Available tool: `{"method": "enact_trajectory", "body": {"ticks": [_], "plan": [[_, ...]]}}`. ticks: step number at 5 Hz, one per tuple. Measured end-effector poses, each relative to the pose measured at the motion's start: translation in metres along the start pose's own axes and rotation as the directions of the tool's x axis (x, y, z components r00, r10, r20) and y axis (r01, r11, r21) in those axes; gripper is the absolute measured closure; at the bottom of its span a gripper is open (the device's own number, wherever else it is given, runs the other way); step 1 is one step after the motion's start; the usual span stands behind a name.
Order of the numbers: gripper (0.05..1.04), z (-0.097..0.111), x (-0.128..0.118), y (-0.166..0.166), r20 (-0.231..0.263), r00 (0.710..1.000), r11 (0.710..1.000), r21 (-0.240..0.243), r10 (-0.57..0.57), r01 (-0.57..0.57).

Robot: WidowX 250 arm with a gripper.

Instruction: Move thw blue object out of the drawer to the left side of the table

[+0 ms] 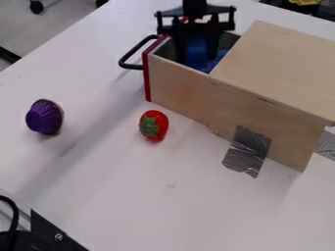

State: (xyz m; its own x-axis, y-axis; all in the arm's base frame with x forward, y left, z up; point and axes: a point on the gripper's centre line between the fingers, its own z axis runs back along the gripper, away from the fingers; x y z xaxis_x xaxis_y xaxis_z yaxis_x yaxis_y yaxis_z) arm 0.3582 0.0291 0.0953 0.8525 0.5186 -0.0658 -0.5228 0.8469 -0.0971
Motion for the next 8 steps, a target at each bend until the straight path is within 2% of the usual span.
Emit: {"method": "enact_trajectory", "body": {"ticks": [1, 2, 3, 4, 6, 8], "plan": [[0.513, 0.022, -0.001, -0.005, 0.04, 0.999, 1.0, -0.03, -0.006, 0.007], [0.513, 0.029, -0.003, -0.006, 0.054, 0.998, 0.999, -0.036, -0.009, 0.011], [0.513, 0.042, -0.012, -0.001, 0.09, 0.996, 0.999, -0.04, 0.007, -0.003], [0.513, 0.047, -0.036, 0.014, 0.082, 0.996, 0.999, -0.045, 0.034, -0.03], [0.513, 0.052, -0.063, 0.038, 0.042, 0.997, 0.997, -0.045, 0.068, -0.067], [0.513, 0.041, -0.089, 0.055, 0.022, 0.997, 0.997, -0.027, 0.07, -0.069]]}}
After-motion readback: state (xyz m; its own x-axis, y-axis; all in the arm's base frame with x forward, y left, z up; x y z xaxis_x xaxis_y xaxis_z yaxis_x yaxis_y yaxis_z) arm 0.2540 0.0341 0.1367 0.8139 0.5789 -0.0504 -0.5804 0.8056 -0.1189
